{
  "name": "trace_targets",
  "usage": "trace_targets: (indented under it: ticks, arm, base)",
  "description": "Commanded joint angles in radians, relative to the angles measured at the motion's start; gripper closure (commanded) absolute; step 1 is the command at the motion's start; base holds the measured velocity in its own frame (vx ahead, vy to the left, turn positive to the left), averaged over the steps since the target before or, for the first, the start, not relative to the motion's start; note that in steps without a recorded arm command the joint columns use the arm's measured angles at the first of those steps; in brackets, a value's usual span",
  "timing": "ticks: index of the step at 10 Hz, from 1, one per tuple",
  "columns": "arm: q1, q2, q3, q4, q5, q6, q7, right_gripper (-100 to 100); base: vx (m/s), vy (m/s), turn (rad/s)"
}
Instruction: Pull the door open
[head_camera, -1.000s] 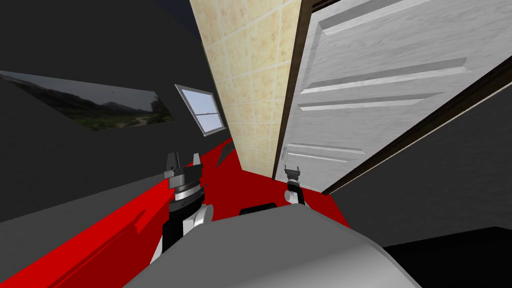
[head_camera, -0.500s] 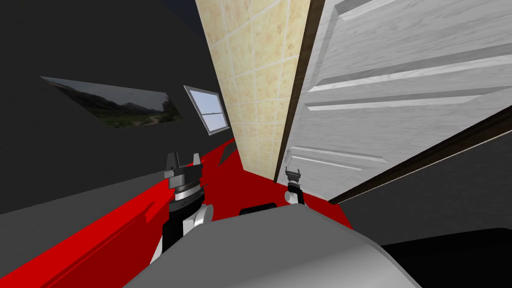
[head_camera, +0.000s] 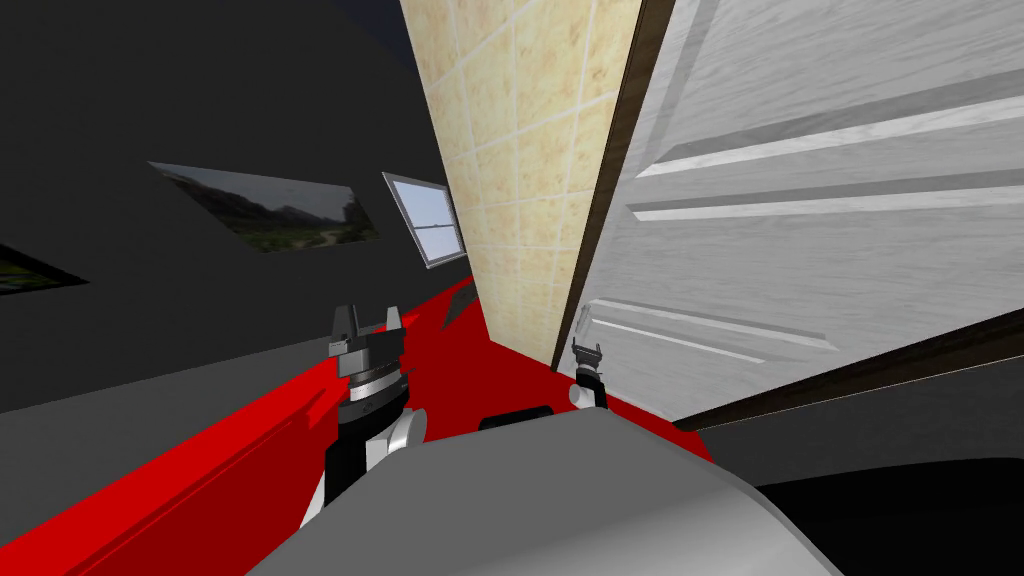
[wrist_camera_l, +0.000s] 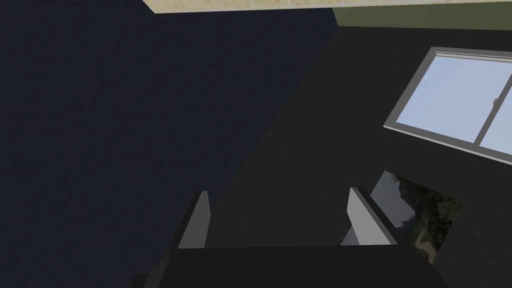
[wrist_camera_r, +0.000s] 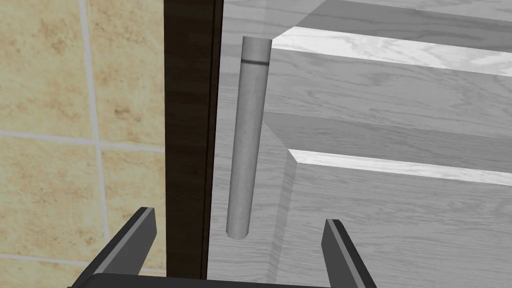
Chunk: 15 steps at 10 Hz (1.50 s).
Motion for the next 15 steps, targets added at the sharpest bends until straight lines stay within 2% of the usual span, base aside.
trace_targets:
  ticks: [1, 3, 4, 5, 10, 12, 15]
  arm:
    - [-0.009, 0.002, -0.001, 0.031, -0.017, -0.006, -0.026, -100]
    - [-0.017, 0.002, -0.002, 0.057, -0.029, -0.011, -0.044, -100]
    - [-0.014, 0.002, -0.001, 0.049, -0.024, -0.01, -0.037, -100]
    - [0.008, -0.03, 0.022, 0.055, -0.042, -0.015, -0.058, -100]
    - [0.064, -0.119, 0.104, 0.06, -0.092, -0.024, -0.111, -100]
    - [0.068, -0.143, 0.139, 0.055, -0.106, -0.027, -0.13, -100]
    - [0.048, -0.153, 0.173, 0.04, -0.11, -0.029, -0.143, -100]
  base:
    - [0.055, -0.072, 0.177]
    - [0.049, -0.059, 0.067]
    - [0.021, -0.026, 0.019]
    - [0.098, 0.012, -0.175]
    - [0.205, 0.01, -0.151]
    - [0.187, -0.053, -0.076]
    - [0.169, -0.091, 0.004]
